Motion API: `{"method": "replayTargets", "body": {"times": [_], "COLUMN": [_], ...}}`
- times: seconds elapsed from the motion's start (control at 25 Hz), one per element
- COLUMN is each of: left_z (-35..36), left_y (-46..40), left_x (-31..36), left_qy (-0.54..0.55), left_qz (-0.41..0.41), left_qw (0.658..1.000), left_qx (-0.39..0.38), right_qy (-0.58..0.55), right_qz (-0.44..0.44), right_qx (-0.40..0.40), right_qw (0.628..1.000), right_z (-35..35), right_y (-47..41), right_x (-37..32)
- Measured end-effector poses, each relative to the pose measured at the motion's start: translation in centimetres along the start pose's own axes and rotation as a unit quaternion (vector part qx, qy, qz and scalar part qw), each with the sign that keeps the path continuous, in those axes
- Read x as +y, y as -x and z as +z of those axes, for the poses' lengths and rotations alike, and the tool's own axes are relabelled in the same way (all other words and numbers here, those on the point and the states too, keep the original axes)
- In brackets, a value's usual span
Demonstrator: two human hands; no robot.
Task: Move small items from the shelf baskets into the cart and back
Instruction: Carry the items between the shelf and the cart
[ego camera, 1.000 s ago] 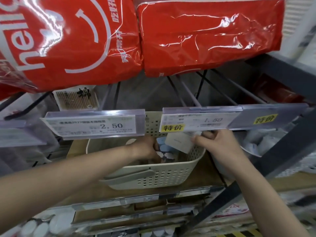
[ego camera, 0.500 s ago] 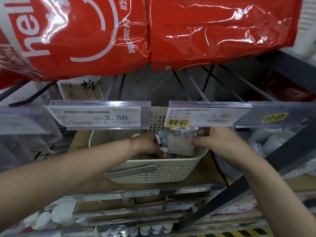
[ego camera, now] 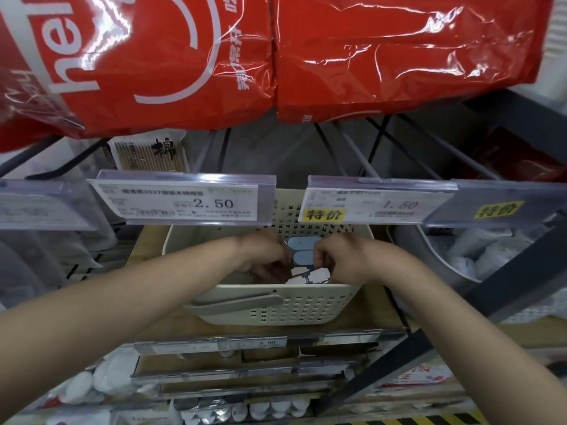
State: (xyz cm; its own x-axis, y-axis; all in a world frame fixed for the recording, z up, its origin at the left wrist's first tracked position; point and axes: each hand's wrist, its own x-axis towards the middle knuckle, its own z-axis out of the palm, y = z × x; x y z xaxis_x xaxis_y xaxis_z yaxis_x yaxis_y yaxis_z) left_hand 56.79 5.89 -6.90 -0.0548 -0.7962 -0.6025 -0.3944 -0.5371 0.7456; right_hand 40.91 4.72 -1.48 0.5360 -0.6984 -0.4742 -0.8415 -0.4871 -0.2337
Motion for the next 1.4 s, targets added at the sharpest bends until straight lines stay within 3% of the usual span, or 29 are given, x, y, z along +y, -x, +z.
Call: {"method": "replayTargets", "body": {"times": [0.24, 0.36, 0.52, 0.68, 0.92, 1.4], "left_z": [-0.3, -0.4, -0.4, -0.9, -0.7, -0.6], "left_y": [-0.2, 0.0, -0.2, -0.6, -0.5, -0.3], "left_x": [0.0, 0.1, -0.1, -0.1, -0.3, -0.1], "left_qy": [0.026, -0.016, 0.042, 0.055, -0.025, 0.012], "left_qz": [-0.006, -0.074, -0.128, -0.078, -0.043, -0.051], "left_qw": [0.999, 0.993, 0.976, 0.984, 0.993, 0.996], "left_qx": [-0.029, -0.088, -0.171, -0.151, -0.106, -0.076], "right_qy": [0.022, 0.026, 0.028, 0.050, 0.044, 0.078], "right_qz": [0.024, 0.028, 0.039, 0.057, 0.074, 0.103], "right_qx": [-0.015, -0.016, -0.013, -0.025, -0.045, -0.072], "right_qw": [0.999, 0.999, 0.999, 0.997, 0.995, 0.989], "right_z": [0.1, -0.3, 0.1, 0.4, -0.1, -0.1], "right_y": [-0.5, -0.6, -0.9, -1.6, -2.3, -3.0], "right_x": [-0.1, 0.0, 0.2, 0.4, 0.7, 0.1]}}
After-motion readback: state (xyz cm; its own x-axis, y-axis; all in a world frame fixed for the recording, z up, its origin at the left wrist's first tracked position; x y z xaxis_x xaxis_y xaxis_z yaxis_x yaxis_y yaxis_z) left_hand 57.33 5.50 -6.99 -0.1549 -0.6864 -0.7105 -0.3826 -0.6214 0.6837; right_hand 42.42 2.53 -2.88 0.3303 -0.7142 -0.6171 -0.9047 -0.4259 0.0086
